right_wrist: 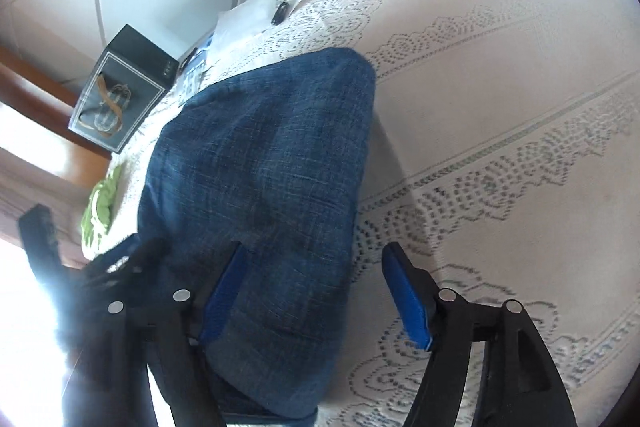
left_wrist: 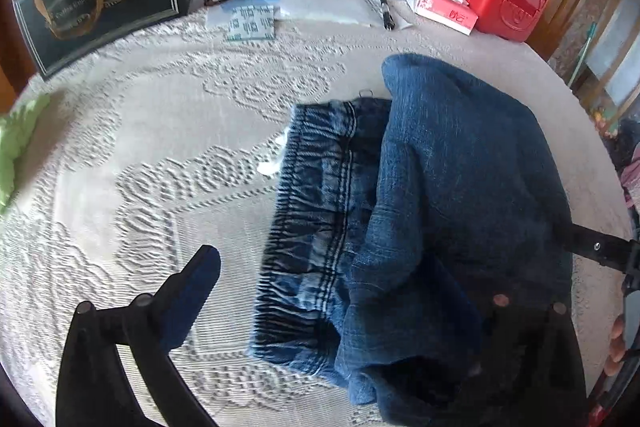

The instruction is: Fold clothes

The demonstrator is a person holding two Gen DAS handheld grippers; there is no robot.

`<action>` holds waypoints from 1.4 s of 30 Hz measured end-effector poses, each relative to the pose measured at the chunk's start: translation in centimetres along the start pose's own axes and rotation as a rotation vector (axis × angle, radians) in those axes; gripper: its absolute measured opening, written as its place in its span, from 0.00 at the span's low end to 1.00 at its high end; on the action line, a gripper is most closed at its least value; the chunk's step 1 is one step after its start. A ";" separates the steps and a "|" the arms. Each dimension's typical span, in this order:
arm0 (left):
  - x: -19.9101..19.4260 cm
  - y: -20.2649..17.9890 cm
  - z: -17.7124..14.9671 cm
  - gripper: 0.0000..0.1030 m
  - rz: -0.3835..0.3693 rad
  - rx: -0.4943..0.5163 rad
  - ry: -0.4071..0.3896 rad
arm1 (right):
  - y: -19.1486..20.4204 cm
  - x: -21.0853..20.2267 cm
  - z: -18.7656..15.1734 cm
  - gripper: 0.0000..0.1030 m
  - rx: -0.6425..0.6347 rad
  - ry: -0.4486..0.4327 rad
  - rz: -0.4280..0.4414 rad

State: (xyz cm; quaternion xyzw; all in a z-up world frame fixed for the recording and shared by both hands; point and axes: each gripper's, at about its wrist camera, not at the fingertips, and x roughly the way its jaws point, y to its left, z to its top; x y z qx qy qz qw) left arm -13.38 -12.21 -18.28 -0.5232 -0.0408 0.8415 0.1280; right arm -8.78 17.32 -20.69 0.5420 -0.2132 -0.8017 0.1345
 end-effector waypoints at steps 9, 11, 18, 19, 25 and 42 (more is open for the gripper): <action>-0.1 -0.1 -1.1 1.00 -0.011 -0.038 -0.055 | 0.5 1.7 0.6 0.55 0.023 0.012 0.006; 0.0 -0.2 -0.8 1.00 -0.011 -0.029 -0.031 | -0.2 1.6 0.5 0.55 0.072 -0.003 0.038; -0.5 -0.1 -0.5 0.73 -0.086 -0.048 0.024 | 0.8 1.5 0.9 0.38 0.054 0.028 -0.043; -0.5 0.1 -0.5 0.71 -0.099 -0.064 0.023 | 0.9 1.3 0.9 0.37 0.045 0.021 -0.051; -0.9 -1.0 -0.5 0.61 -0.075 -0.045 0.012 | 1.2 1.8 0.4 0.38 0.014 -0.015 -0.087; -2.1 -1.0 -0.7 0.46 -0.119 -0.084 -0.027 | 1.0 1.1 0.5 0.21 0.007 -0.042 -0.037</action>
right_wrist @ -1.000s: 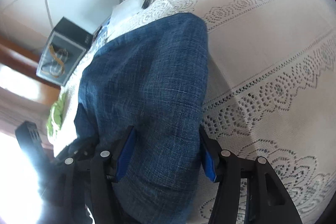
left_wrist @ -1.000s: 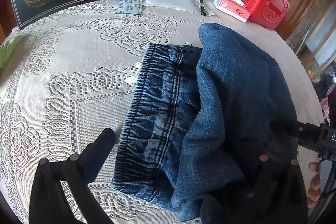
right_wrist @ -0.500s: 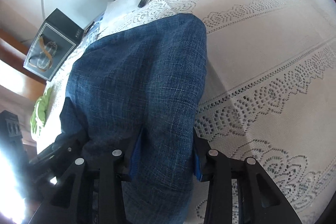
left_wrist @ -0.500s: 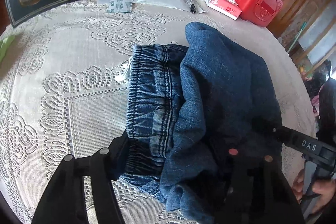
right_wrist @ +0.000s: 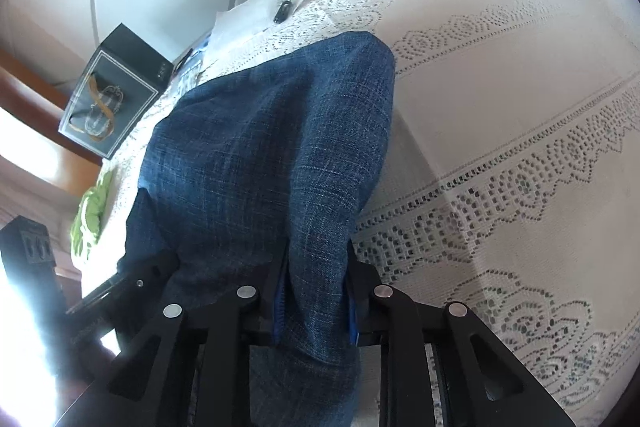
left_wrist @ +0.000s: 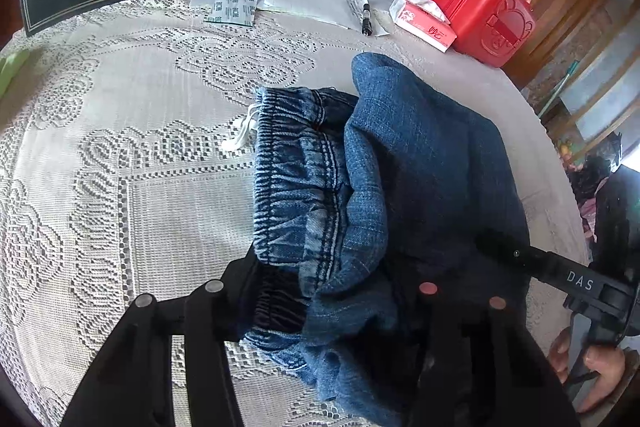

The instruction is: Fold clothes

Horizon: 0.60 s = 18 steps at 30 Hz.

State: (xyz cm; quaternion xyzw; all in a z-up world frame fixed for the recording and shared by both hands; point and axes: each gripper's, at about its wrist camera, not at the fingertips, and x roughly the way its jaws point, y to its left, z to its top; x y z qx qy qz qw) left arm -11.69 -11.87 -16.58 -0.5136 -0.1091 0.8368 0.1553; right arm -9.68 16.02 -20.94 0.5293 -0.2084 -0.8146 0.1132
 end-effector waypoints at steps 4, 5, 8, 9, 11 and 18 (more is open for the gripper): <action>-1.6 -0.9 0.2 0.39 -0.007 0.007 -0.019 | 0.6 -1.7 0.0 0.19 -0.029 -0.033 0.023; -1.8 -1.1 0.3 0.39 -0.004 0.011 -0.022 | 0.8 -2.0 0.1 0.19 -0.033 -0.039 0.033; -2.3 -1.3 0.0 0.38 0.001 -0.008 -0.019 | 1.3 -2.8 0.6 0.18 -0.058 -0.045 0.047; -2.5 -1.4 -0.1 0.38 0.000 -0.016 -0.020 | 1.3 -3.0 0.7 0.18 -0.059 -0.044 0.052; -3.4 -1.7 -0.3 0.38 0.005 -0.013 -0.035 | 1.4 -3.6 0.7 0.18 -0.061 -0.050 0.072; -9.1 -1.1 0.6 0.37 0.039 -0.021 -0.139 | 5.1 -6.6 1.6 0.18 -0.163 -0.090 0.156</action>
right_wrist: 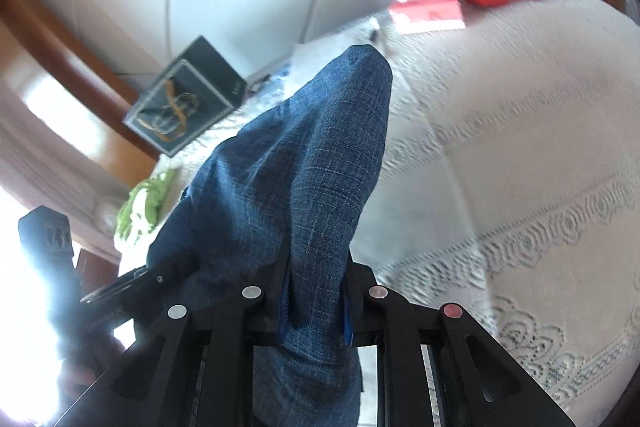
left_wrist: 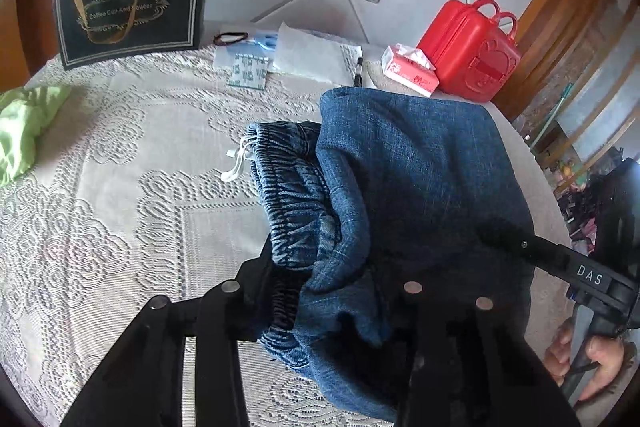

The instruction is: Fold clothes

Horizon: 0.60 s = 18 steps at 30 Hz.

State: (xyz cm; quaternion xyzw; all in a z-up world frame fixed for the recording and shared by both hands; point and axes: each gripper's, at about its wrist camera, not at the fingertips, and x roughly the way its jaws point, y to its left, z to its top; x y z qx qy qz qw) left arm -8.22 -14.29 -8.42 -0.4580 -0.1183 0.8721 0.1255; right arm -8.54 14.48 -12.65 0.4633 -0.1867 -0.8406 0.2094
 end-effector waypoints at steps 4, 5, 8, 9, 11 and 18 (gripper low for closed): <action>-4.0 2.8 0.9 0.37 0.041 -0.031 -0.069 | 4.5 0.0 1.4 0.18 -0.072 -0.016 0.048; -5.1 3.9 1.1 0.37 0.052 -0.045 -0.085 | 5.9 0.2 1.7 0.18 -0.093 -0.017 0.059; -8.6 7.8 1.5 0.37 0.099 -0.078 -0.129 | 11.0 1.6 2.8 0.18 -0.161 -0.007 0.107; -9.8 9.4 1.6 0.38 0.119 -0.087 -0.140 | 13.2 2.4 3.1 0.18 -0.185 -0.001 0.128; -11.8 13.2 1.9 0.37 0.157 -0.101 -0.152 | 16.9 4.1 3.4 0.18 -0.220 0.009 0.157; -17.2 26.4 4.1 0.38 0.270 -0.086 -0.172 | 30.5 12.9 3.9 0.18 -0.243 0.046 0.267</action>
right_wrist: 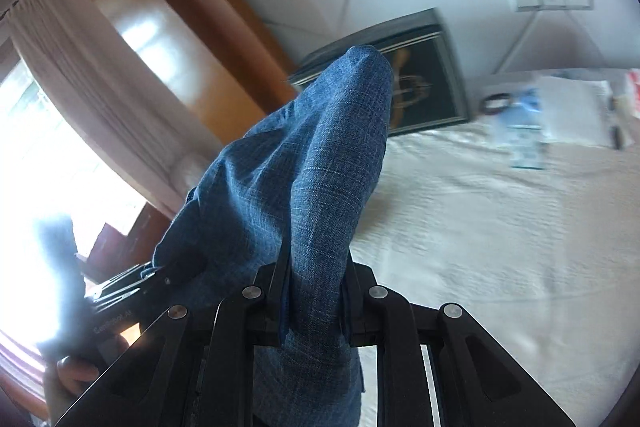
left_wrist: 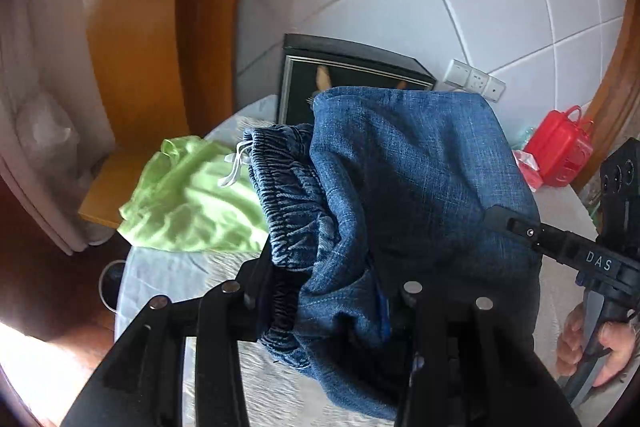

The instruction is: Fold clothes

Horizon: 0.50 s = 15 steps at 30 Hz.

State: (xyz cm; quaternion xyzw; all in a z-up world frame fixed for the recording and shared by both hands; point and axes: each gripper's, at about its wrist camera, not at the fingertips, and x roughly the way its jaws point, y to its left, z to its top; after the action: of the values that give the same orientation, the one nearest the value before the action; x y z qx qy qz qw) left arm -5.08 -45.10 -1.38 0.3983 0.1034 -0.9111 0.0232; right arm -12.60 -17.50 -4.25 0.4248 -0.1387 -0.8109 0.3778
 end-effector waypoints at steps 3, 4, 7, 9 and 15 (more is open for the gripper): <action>0.6 4.9 1.9 0.37 0.031 0.015 0.009 | 3.8 5.5 1.5 0.18 0.017 0.002 0.036; 0.9 6.5 2.5 0.37 0.039 0.019 0.014 | 4.9 6.9 1.9 0.18 0.018 0.002 0.041; 2.3 10.4 4.2 0.37 0.052 0.031 0.029 | 7.5 11.2 3.2 0.18 0.026 0.006 0.049; 3.7 12.5 5.2 0.37 0.052 0.034 0.039 | 8.7 14.1 4.1 0.18 0.030 0.012 0.044; 9.3 17.8 6.7 0.40 0.020 0.019 0.088 | 8.7 20.7 6.2 0.18 0.025 0.051 -0.023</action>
State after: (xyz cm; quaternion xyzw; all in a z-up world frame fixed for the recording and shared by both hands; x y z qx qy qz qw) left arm -13.98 -63.48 -6.74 0.4391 0.0918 -0.8934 0.0238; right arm -20.54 -39.06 -7.90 0.4517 -0.1344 -0.8022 0.3667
